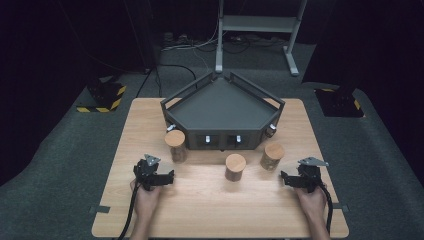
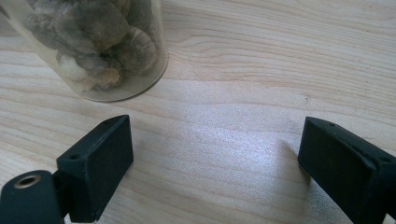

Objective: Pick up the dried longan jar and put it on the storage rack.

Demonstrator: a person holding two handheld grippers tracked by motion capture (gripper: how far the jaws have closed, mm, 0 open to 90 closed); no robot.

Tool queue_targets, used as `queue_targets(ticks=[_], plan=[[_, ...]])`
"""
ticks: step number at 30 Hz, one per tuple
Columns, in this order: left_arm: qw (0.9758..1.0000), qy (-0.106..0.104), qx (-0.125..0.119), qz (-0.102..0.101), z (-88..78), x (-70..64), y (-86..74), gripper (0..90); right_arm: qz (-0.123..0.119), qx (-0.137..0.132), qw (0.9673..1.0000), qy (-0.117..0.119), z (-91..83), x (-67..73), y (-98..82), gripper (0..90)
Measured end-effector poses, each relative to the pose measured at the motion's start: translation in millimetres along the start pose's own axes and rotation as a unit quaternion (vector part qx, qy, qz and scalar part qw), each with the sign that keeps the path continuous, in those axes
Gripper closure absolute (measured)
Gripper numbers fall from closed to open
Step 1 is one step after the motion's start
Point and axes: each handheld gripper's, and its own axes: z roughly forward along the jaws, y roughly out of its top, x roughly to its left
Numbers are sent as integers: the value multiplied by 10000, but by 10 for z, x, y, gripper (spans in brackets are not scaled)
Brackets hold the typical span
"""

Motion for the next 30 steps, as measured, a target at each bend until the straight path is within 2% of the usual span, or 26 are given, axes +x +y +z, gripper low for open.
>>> queue_targets(ticks=[15, 30], plan=[[9999, 99, -27, -118, -19, -36, -17, 39, 2, 0, 10000, 4, 0, -1, 0, 101], [9999, 104, -28, -123, -19, -37, -17, 39, 0, 1, 10000, 0, 0, 0, 0, 101]])
